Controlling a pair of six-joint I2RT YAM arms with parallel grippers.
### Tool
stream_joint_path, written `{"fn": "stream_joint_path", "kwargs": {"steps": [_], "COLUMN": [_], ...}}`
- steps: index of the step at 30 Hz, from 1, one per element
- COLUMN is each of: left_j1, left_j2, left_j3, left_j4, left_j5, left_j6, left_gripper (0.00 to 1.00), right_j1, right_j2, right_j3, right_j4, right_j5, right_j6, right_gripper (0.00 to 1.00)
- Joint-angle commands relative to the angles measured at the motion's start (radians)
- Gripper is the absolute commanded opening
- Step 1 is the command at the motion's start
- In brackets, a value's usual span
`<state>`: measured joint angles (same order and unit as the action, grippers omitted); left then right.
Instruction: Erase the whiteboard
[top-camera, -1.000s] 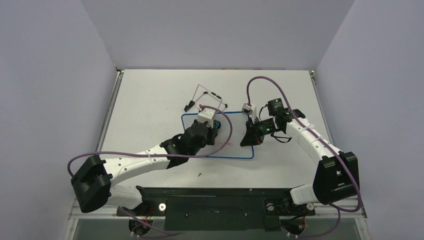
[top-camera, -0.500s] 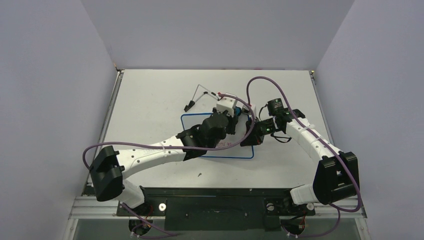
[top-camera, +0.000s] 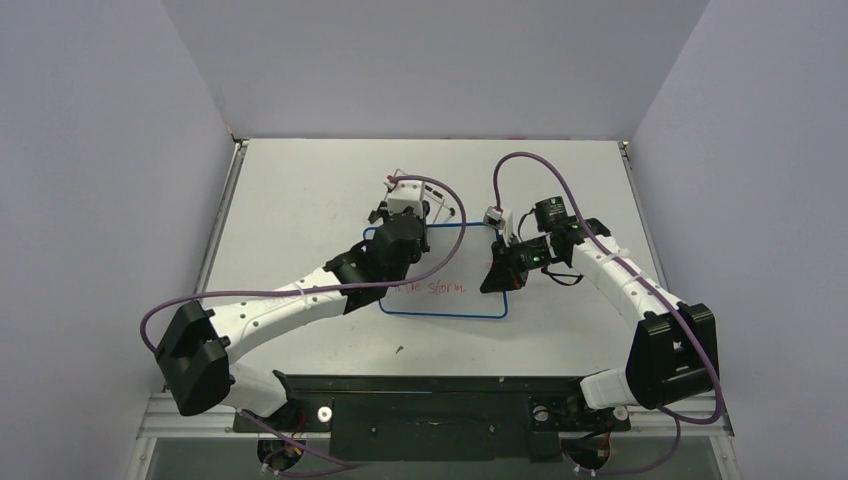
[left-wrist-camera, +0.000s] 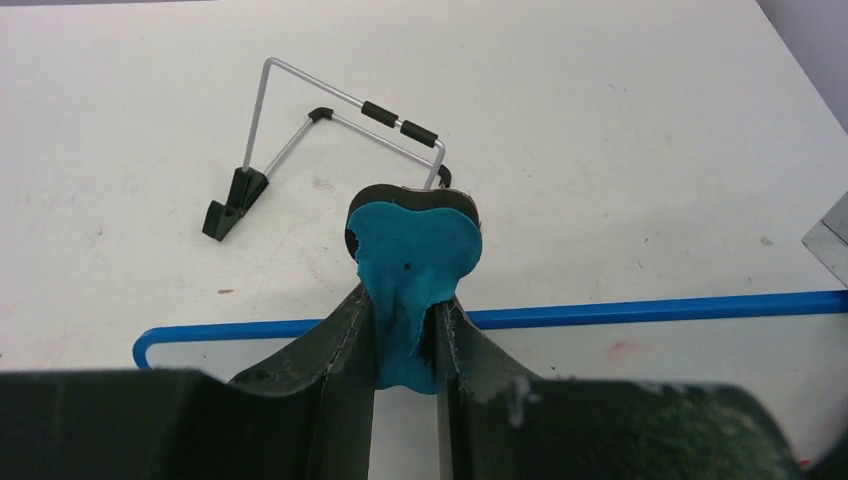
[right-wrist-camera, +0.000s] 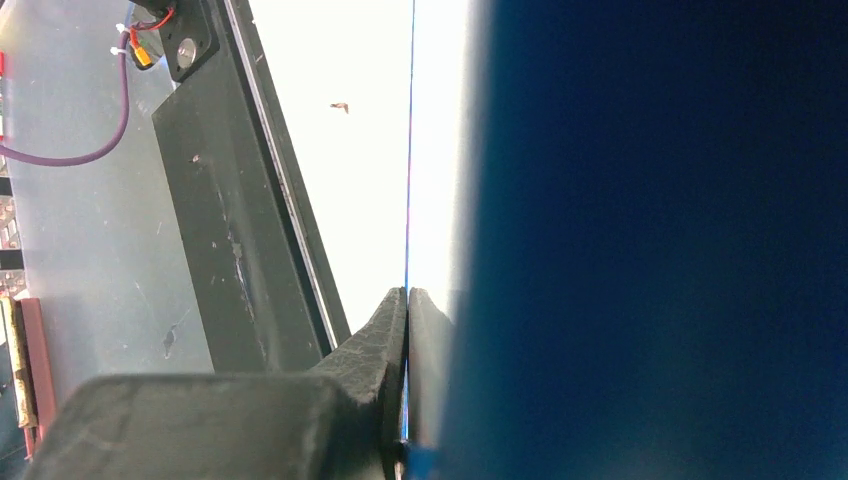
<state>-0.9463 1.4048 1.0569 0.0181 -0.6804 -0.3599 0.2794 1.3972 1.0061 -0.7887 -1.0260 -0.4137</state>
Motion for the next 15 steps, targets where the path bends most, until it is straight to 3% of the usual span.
{"fn": "stream_joint_path", "kwargs": {"steps": [1, 8, 15], "left_j1": [0.023, -0.053, -0.139], "left_j2": [-0.015, 0.023, 0.071], "left_j3": [-0.006, 0.078, 0.155], "left_j4": [0.001, 0.033, 0.103], "left_j5": [-0.004, 0.089, 0.076], "left_j6": [-0.014, -0.005, -0.027], "left_gripper": [0.0, 0.0, 0.0], "right_j1": [0.013, 0.013, 0.013], "right_j2": [-0.04, -0.037, -0.035], "right_j3": [0.0, 0.0, 0.0], "right_j4": [-0.024, -0.024, -0.024], "right_j5": [0.042, 0.043, 0.043], "right_j6": [-0.066, -0.067, -0.068], "right_gripper": [0.0, 0.0, 0.0]}}
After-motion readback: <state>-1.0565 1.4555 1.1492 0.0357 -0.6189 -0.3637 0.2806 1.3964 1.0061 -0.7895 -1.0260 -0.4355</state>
